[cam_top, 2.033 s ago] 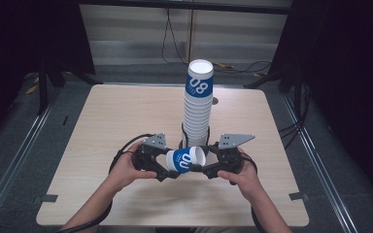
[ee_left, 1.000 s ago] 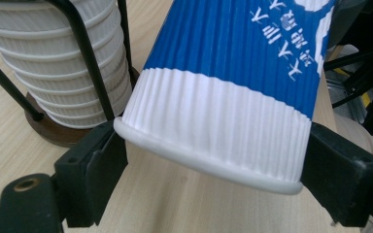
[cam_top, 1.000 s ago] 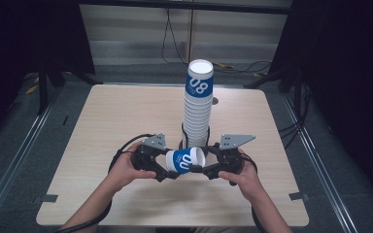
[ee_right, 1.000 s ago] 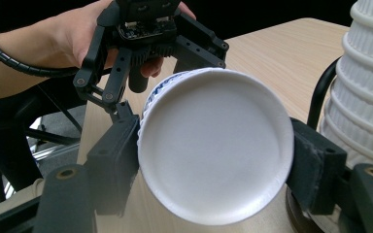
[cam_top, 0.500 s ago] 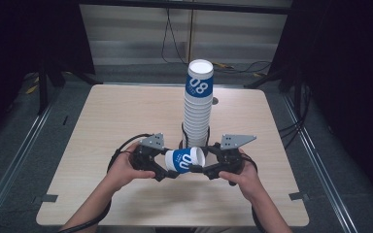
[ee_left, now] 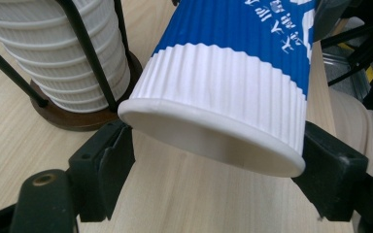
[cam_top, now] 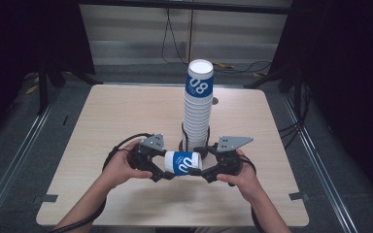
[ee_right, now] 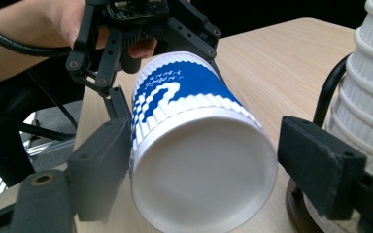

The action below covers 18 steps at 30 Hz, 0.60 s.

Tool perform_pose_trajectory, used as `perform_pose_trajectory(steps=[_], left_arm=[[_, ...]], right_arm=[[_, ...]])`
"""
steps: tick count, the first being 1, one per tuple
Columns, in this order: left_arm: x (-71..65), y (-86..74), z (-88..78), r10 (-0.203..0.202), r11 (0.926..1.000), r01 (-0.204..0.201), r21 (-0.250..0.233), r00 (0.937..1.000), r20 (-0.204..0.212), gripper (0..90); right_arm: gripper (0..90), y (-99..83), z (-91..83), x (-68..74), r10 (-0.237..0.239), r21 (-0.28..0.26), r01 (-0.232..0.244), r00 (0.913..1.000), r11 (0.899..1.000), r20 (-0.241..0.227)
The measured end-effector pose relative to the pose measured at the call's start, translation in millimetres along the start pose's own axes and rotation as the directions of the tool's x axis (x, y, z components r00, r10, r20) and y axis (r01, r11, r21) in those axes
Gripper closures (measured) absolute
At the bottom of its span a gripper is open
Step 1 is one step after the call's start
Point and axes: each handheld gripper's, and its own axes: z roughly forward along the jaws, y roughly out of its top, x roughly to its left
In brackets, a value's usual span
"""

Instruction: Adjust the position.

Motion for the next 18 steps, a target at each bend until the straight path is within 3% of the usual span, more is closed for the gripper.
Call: perform_pose_trajectory(steps=[10, 18], left_arm=[[0.3, 0.9, -2.4, -0.017, 0.9998, 0.017, 0.014, 0.9999, -0.001, 21.6], [0.8, 1.5, -6.0, 0.003, 0.9987, -0.003, 0.05, 1.0, 0.0, 21.6]], right_arm=[[16.1, -2.2, -0.3, -1.3, 0.01, 0.009, -0.01, 0.9999, 1.0, 0.009], [13.2, -3.5, 0.6, -1.4, 0.011, 0.015, -0.011, 0.9998, 1.0, 0.018]])
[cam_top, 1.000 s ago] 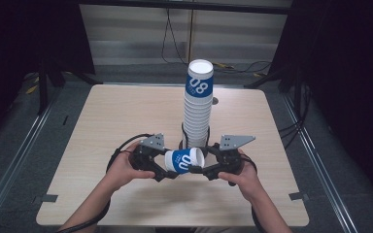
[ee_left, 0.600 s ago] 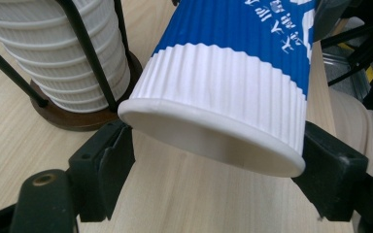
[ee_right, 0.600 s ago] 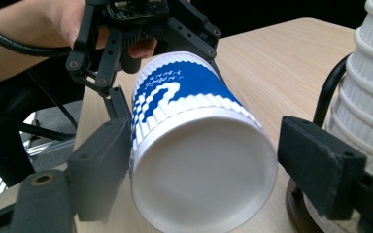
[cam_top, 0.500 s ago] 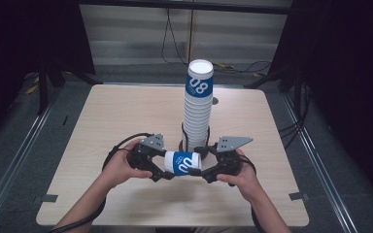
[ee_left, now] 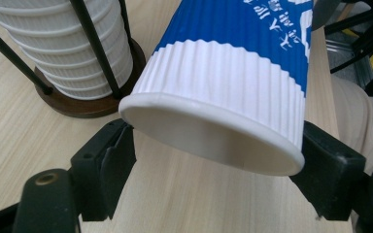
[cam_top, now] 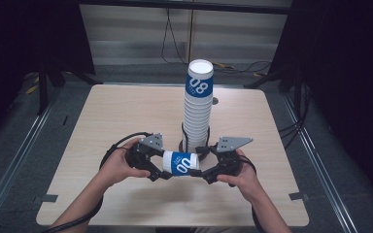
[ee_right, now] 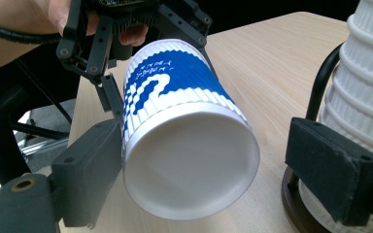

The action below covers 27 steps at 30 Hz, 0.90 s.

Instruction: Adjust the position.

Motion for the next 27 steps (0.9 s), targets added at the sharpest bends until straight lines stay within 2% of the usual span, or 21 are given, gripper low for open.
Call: perform_pose_trajectory(steps=[3, 6, 11, 12, 18, 19, 21, 23, 24, 27], left_arm=[[0.4, -0.6, -1.5, -0.004, 0.9999, 0.004, 0.011, 1.0, -0.005, 21.6], [0.5, -1.4, -2.2, -0.017, 0.9998, 0.017, 0.002, 0.9998, -0.008, 21.6], [2.4, -1.0, -5.4, -0.007, 0.9996, 0.007, 0.026, 1.0, -0.006, 21.7], [2.0, -1.1, -5.3, -0.019, 0.9996, 0.019, 0.021, 0.9998, -0.008, 21.6], [3.2, 0.7, -7.6, -0.013, 0.999, 0.013, 0.042, 0.9999, -0.006, 21.6], [4.1, 1.2, -8.5, -0.002, 0.9983, 0.002, 0.059, 1.0, -0.005, 21.6], [3.1, 1.3, -8.2, -0.015, 0.9986, 0.015, 0.05, 0.9998, -0.009, 21.6], [3.0, 1.9, -8.7, -0.012, 0.9981, 0.012, 0.061, 0.9999, -0.009, 21.6], [4.0, 2.5, -9.9, 0.003, 0.9966, -0.002, 0.082, 1.0, -0.007, 21.6], [3.7, 3.4, -10.9, -0.005, 0.9964, 0.006, 0.085, 0.9999, -0.013, 21.6]], right_arm=[[13.3, -0.4, 0.6, 0.5, -0.002, 0.001, 0.002, 1.0, 1.0, 0.002], [13.2, -0.2, 0.4, 0.2, -0.002, -0.003, 0.002, 1.0, 1.0, 0.008], [12.9, -0.8, -0.6, -0.8, 0.004, -0.006, -0.004, 0.9999, 1.0, 0.01], [12.9, -0.8, -0.7, -0.9, 0.003, -0.005, -0.002, 0.9999, 1.0, 0.01], [12.9, -1.6, -1.1, -1.2, -0.004, 0.011, 0.004, 0.9999, 1.0, 0.014], [12.9, -1.7, -1.0, -1.2, -0.005, 0.013, 0.005, 0.9999, 1.0, 0.014], [12.8, -1.7, -0.9, -1.2, -0.008, 0.02, 0.007, 0.9998, 1.0, 0.018], [12.8, -1.8, -0.8, -0.9, -0.013, 0.024, 0.013, 0.9998, 1.0, 0.015], [12.8, -1.7, -0.9, -0.8, -0.015, 0.026, 0.014, 0.9998, 1.0, 0.016], [13.1, -1.9, -1.5, -1.4, -0.009, 0.031, 0.009, 0.9997, 0.999, 0.023]])
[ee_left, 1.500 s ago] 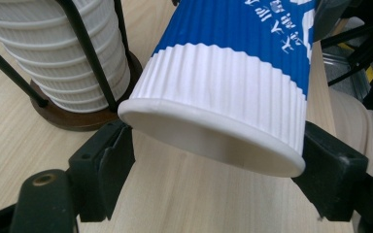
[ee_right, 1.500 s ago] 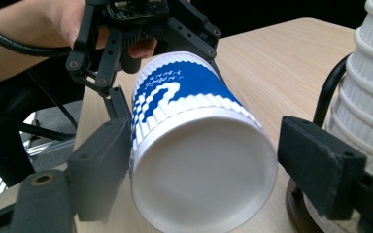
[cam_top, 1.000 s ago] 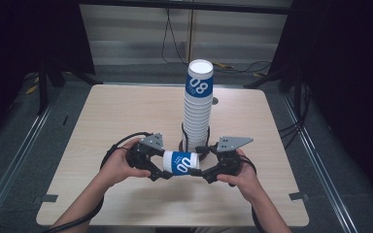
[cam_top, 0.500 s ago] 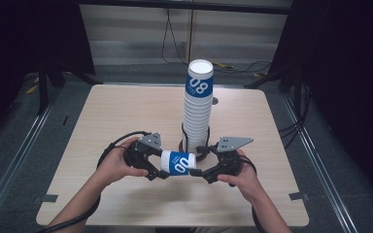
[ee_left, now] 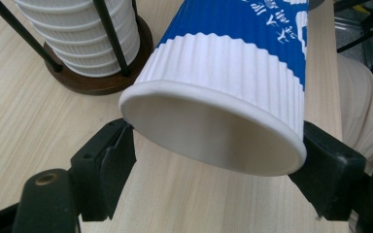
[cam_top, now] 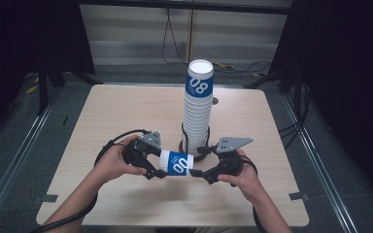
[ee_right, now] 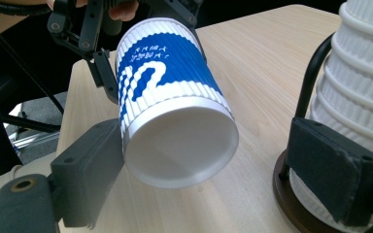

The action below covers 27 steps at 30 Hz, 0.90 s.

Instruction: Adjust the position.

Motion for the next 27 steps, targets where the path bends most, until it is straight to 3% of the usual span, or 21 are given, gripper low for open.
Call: perform_pose_trajectory(steps=[2, 3, 8, 11, 12, 14, 18, 25, 27], left_arm=[[-0.4, 0.7, -1.3, -0.003, 0.9999, 0.003, 0.01, 1.0, -0.01, 21.6], [0.7, 1.8, -3.3, 0.001, 0.9995, -0.002, 0.03, 0.9999, 0.01, 21.6], [-0.2, 3.6, -4.7, 0.002, 0.9981, -0.001, 0.061, 0.9999, -0.016, 21.7], [0.0, 5.5, -6.0, 0.006, 0.9964, -0.005, 0.085, 0.9999, -0.015, 21.8], [1.0, 7.1, -7.7, 0.009, 0.9945, -0.01, 0.104, 1.0, 0.004, 21.8], [-0.5, 8.0, -6.6, 0.009, 0.9952, -0.007, 0.098, 0.9997, -0.023, 21.9], [0.0, 11.5, -7.1, 0.019, 0.9922, -0.016, 0.124, 0.9997, -0.019, 21.9], [-1.7, 18.9, -3.1, 0.032, 0.9801, -0.029, 0.196, 0.9994, -0.012, 21.8], [-3.2, 19.9, -1.7, 0.022, 0.9812, -0.019, 0.192, 0.9997, -0.011, 21.8]], right_arm=[[13.0, -0.5, -0.5, -0.2, -0.001, 0.002, 0.001, 1.0, 1.0, -0.001], [13.0, -0.7, -0.7, -0.3, -0.001, 0.004, 0.001, 1.0, 1.0, 0.001], [13.1, -0.1, -2.0, -0.9, 0.002, -0.005, -0.002, 1.0, 1.0, 0.003], [13.1, 0.1, -2.3, -0.5, 0.002, -0.004, -0.002, 1.0, 1.0, -0.002], [13.0, 0.1, -2.3, -0.4, 0.001, -0.003, -0.001, 1.0, 1.0, -0.003], [13.0, 0.1, -2.3, -0.3, 0.001, -0.002, -0.001, 1.0, 1.0, -0.004], [13.1, 0.2, -2.2, 0.0, -0.005, 0.003, 0.005, 1.0, 1.0, -0.008], [13.0, 0.0, -1.7, 0.5, -0.015, 0.029, 0.015, 0.9998, 0.999, -0.01], [13.1, -0.2, -1.2, 1.1, -0.024, 0.041, 0.024, 0.9997, 0.999, -0.009]])
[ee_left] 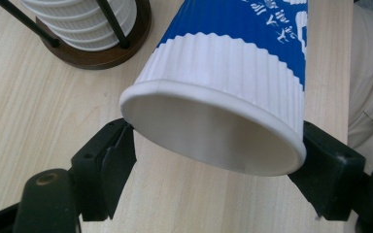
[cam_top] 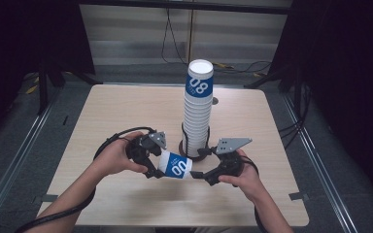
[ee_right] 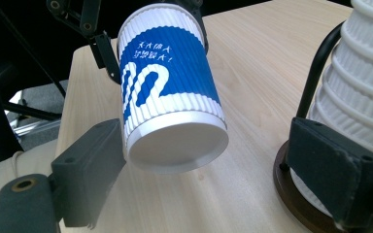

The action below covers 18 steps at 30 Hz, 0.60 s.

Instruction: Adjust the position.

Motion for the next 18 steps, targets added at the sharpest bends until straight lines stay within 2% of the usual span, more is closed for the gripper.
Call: perform_pose_trajectory(steps=[1, 3, 7, 11, 16, 18], left_arm=[[0.4, 0.9, 0.4, 0.008, 0.9999, -0.008, 0.011, 1.0, -0.003, 21.8], [-0.1, 1.7, 1.2, 0.0, 0.9998, 0.0, 0.019, 1.0, -0.003, 21.8], [1.8, 3.7, 2.1, 0.036, 0.9981, -0.036, 0.05, 0.9993, 0.007, 21.8], [-0.5, 4.3, 2.7, 0.014, 0.9986, -0.014, 0.052, 0.9999, -0.002, 21.8], [0.1, 8.6, 1.7, 0.041, 0.9965, -0.041, 0.072, 0.9991, 0.002, 21.8], [-0.4, 10.6, 1.0, 0.039, 0.9967, -0.038, 0.072, 0.9992, -0.013, 21.8]], right_arm=[[13.1, 0.0, 0.1, 0.2, 0.0, 0.002, 0.0, 1.0, 1.0, -0.002], [13.1, 0.4, 0.2, 0.5, -0.004, 0.011, 0.004, 1.0, 1.0, 0.0], [13.1, 0.3, 1.3, 1.6, -0.019, 0.044, 0.019, 0.9998, 0.999, 0.003], [13.2, 1.0, 2.2, 2.0, -0.012, 0.063, 0.012, 0.9999, 0.998, -0.002], [13.2, 4.9, 3.5, 4.2, -0.021, 0.105, 0.021, 0.9998, 0.994, -0.007], [13.2, 7.3, 4.4, 5.3, -0.027, 0.119, 0.028, 0.9996, 0.993, -0.01]])
